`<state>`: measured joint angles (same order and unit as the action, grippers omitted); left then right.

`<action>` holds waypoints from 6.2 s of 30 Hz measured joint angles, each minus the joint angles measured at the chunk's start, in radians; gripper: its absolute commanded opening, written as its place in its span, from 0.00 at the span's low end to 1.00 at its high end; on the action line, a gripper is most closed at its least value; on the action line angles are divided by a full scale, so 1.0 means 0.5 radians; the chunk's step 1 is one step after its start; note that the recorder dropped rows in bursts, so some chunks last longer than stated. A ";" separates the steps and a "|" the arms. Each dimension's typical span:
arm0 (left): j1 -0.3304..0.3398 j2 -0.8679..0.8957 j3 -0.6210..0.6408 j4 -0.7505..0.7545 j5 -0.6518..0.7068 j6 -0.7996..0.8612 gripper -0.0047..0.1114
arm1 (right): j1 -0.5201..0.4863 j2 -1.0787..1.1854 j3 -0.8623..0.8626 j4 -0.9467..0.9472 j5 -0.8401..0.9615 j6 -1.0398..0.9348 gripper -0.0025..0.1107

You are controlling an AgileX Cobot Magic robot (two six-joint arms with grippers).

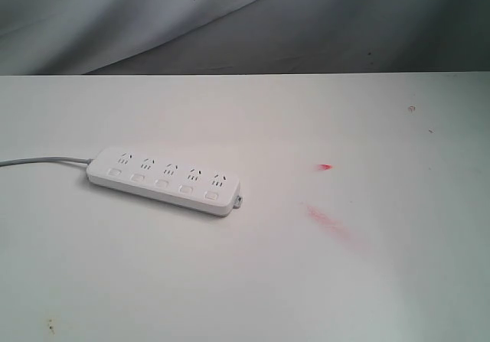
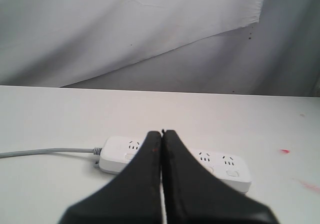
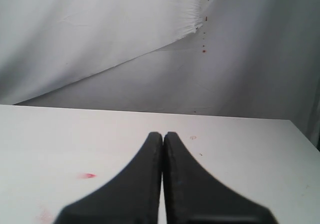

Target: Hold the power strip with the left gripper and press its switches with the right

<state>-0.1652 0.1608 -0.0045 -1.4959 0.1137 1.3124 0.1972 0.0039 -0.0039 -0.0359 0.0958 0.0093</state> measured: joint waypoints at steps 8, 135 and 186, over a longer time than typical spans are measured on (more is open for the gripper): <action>0.000 0.000 0.000 0.000 0.000 0.000 0.04 | -0.059 0.000 0.000 0.000 0.000 -0.005 0.02; 0.050 -0.312 0.000 2.896 -0.007 -2.756 0.04 | -0.059 0.000 0.000 0.000 0.000 -0.019 0.02; 0.168 -0.312 0.000 2.896 -0.007 -2.747 0.04 | -0.059 0.000 0.000 0.000 0.000 -0.019 0.02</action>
<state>-0.0813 0.0050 -0.0045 -0.0477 0.1101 -0.0614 0.1678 0.0039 -0.0039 -0.0359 0.0958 0.0000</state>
